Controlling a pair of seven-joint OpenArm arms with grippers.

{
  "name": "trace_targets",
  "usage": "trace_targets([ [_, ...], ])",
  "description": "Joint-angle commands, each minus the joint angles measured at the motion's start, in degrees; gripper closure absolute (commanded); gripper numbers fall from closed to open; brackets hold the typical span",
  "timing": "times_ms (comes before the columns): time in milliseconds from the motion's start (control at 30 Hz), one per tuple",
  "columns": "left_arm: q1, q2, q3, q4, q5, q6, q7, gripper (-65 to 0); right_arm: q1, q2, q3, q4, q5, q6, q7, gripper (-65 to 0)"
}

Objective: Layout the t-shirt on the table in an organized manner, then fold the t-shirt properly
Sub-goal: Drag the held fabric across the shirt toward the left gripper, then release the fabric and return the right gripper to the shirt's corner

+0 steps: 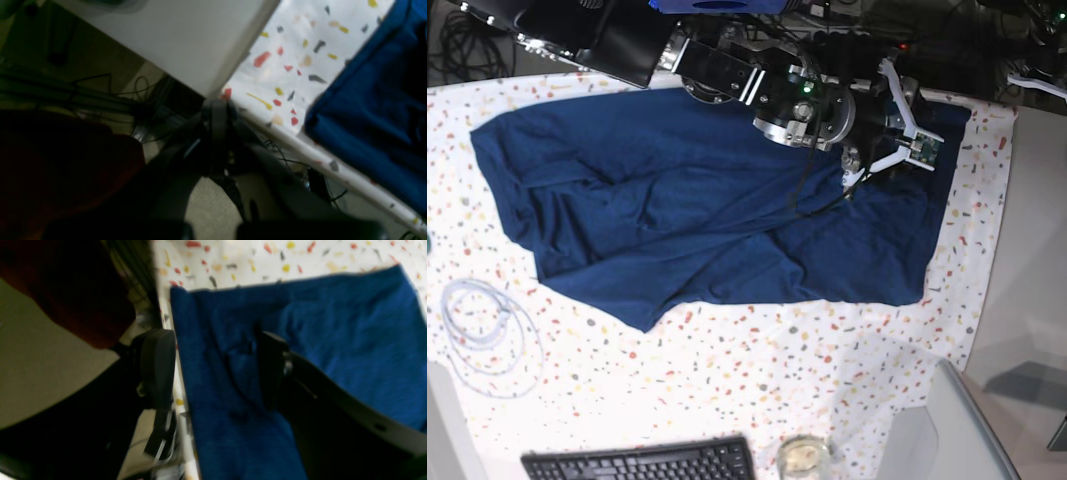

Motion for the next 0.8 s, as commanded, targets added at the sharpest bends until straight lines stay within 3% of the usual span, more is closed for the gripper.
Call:
trace_targets([
  [0, 0.15, -0.86, -0.34, 0.82, -0.59, 0.05, -1.08, 0.0, 1.41, 1.93, 3.95, 3.82, -0.21, -0.86, 1.67, -36.0],
  [100, 0.15, -1.04, -0.34, 0.82, -0.59, 0.05, -1.08, 0.0, -1.85, 8.52, 19.68, 11.56, -0.12, -0.86, 0.17, -36.2],
  [233, 0.06, -1.83, -0.26, 0.82, -0.59, 0.05, -1.08, 0.0, -4.92, 10.54, 47.2, 12.88, -0.12, -0.33, -3.17, -36.3],
  [300, -0.56, -1.83, 0.18, 0.82, -0.59, 0.05, -1.08, 0.0, -3.34, 10.54, 57.75, 8.48, -0.12, 2.83, -5.63, -36.3],
  [400, -1.52, -2.35, 2.29, 0.9, -0.51, 0.05, -1.08, 0.0, 2.37, 10.98, 67.95, -3.12, -0.38, 9.34, -9.5, -36.3],
  [533, -1.88, -2.53, 6.16, 1.34, -0.33, 0.05, -1.08, 0.0, 10.9, 15.2, 74.28, -23.52, -0.56, 14.52, -9.94, -36.3],
  [667, -1.88, -2.53, 7.74, 1.43, -0.24, 0.05, -1.08, 0.0, 16.79, 18.63, 71.11, -38.2, -0.56, 14.96, -7.74, -36.3],
  [767, -1.88, -2.53, 7.48, 1.26, -0.33, 0.05, -1.08, 0.0, 17.58, 19.51, 69.18, -44.0, -0.47, 14.96, -0.53, -36.5],
])
